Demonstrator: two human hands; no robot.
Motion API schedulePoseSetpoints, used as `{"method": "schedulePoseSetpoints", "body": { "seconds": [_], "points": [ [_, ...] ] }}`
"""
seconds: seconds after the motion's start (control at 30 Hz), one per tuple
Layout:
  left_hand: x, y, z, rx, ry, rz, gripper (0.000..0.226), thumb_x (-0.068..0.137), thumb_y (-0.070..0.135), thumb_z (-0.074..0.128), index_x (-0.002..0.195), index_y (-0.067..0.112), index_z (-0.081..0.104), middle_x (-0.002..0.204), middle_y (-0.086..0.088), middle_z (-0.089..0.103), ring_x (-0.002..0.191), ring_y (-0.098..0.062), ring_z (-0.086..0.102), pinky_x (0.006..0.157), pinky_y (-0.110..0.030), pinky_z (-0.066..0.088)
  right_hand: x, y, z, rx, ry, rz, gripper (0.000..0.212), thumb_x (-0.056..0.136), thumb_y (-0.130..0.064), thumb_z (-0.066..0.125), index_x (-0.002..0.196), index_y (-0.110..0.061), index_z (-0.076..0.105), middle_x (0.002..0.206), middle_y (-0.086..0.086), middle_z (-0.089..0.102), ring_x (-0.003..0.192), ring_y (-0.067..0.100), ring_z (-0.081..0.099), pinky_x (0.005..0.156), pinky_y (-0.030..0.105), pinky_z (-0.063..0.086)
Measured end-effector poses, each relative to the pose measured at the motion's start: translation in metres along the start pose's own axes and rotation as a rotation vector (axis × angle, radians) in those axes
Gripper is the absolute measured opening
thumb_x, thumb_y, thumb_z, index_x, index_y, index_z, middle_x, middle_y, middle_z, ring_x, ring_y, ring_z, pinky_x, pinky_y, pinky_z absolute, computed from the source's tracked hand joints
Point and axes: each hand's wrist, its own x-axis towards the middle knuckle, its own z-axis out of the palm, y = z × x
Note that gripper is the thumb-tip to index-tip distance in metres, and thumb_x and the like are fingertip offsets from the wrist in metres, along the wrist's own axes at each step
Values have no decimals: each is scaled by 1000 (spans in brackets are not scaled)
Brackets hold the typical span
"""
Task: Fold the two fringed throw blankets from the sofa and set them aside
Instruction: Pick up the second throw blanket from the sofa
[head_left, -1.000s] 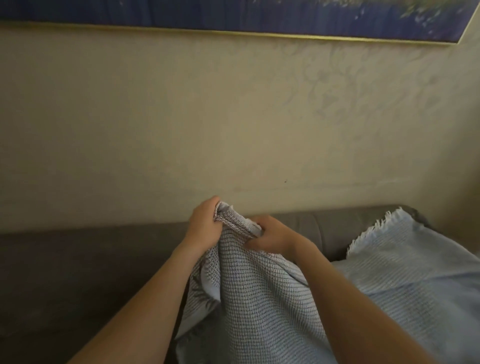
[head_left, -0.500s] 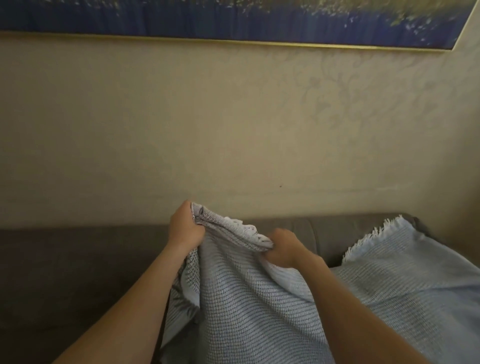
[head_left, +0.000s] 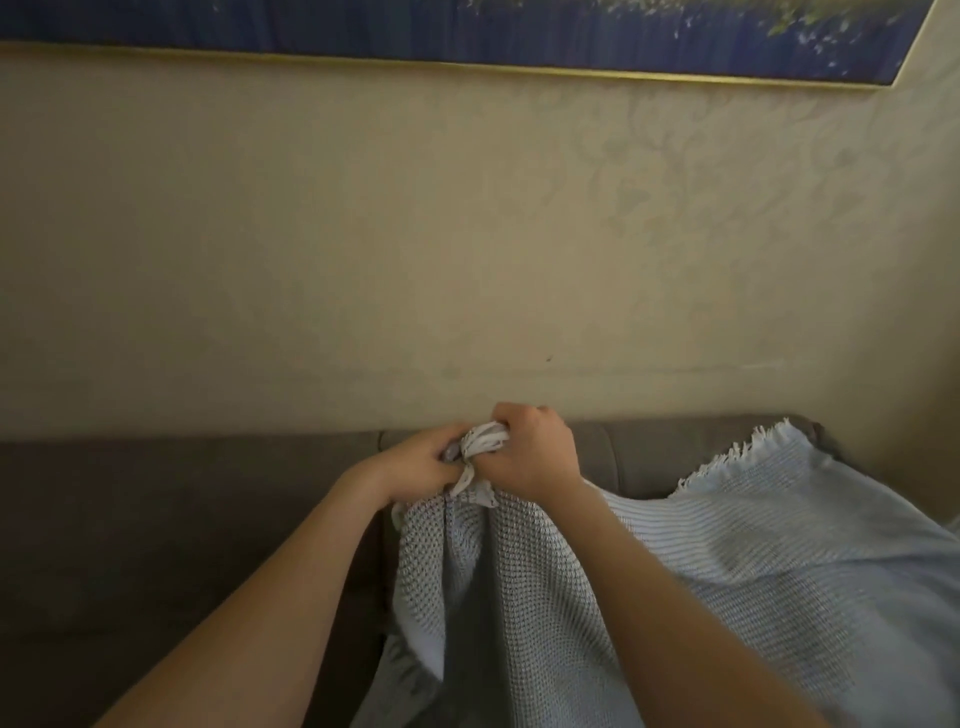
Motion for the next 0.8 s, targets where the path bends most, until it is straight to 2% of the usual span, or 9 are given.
{"method": "schedulePoseSetpoints", "body": {
  "seconds": [0.1, 0.17, 0.23, 0.37, 0.5, 0.6, 0.67, 0.73, 0.8],
  "points": [
    [2, 6, -4, 139, -32, -3, 33, 107, 16, 58, 134, 34, 65, 118, 19, 70, 108, 5, 65, 93, -19, 52, -5, 11, 1, 163, -29, 1, 33, 68, -45, 66, 65, -16, 52, 56, -2, 56, 54, 18, 56, 49, 34, 43],
    [6, 9, -7, 237, 84, -36, 20, 109, 20, 53, 116, 30, 70, 107, 9, 72, 98, -9, 67, 88, -33, 55, -4, 18, -1, 255, -87, -1, 28, 76, -37, 71, 68, -17, 54, 59, -3, 57, 53, 13, 52, 51, 32, 40],
    [7, 8, -7, 269, 232, -54, 23, 109, 18, 51, 95, 30, 65, 93, 2, 70, 81, -16, 63, 72, -33, 46, -3, 27, -1, 259, -181, 1, 26, 85, -33, 76, 72, -23, 55, 64, -6, 60, 55, 7, 53, 51, 25, 39],
    [10, 7, -5, 202, 478, -33, 21, 108, 12, 48, 103, 18, 68, 89, -8, 70, 69, -22, 58, 63, -37, 42, -2, 42, 7, 103, -380, -10, 16, 84, -29, 67, 99, -26, 62, 90, -1, 74, 81, 24, 70, 70, 35, 54],
    [10, 1, -10, 43, 726, -107, 21, 103, 4, 45, 102, 6, 66, 96, -10, 70, 90, -32, 66, 78, -51, 53, -2, 49, 9, -173, -602, 59, 24, 93, -32, 64, 106, -12, 61, 115, 15, 71, 102, 34, 67, 81, 38, 53],
    [5, -3, -18, -93, 912, -199, 25, 101, 3, 41, 107, 5, 65, 107, -12, 69, 99, -32, 64, 88, -50, 53, -11, 64, 5, -300, -754, 238, 47, 93, -38, 63, 131, -10, 57, 135, 15, 62, 120, 37, 62, 98, 45, 54],
    [3, -9, -26, -222, 1071, -281, 27, 104, 3, 39, 114, 3, 64, 116, -15, 67, 105, -32, 62, 96, -48, 53, -18, 76, 2, -381, -845, 327, 44, 95, -31, 61, 135, -13, 59, 138, 13, 62, 123, 36, 62, 104, 51, 53],
    [2, -14, -32, -321, 1202, -344, 28, 106, 3, 36, 118, 0, 60, 123, -20, 65, 112, -35, 62, 103, -51, 52, -26, 82, 0, -486, -869, 368, 38, 97, -17, 60, 134, -12, 63, 138, 12, 64, 124, 34, 63, 105, 49, 52],
    [2, -19, -33, -320, 1213, -352, 27, 105, 1, 35, 119, -3, 58, 125, -21, 63, 115, -38, 62, 104, -53, 51, -27, 79, 1, -558, -771, 345, 36, 100, -12, 57, 136, -12, 63, 138, 9, 65, 126, 32, 64, 103, 45, 52]
  ]
}}
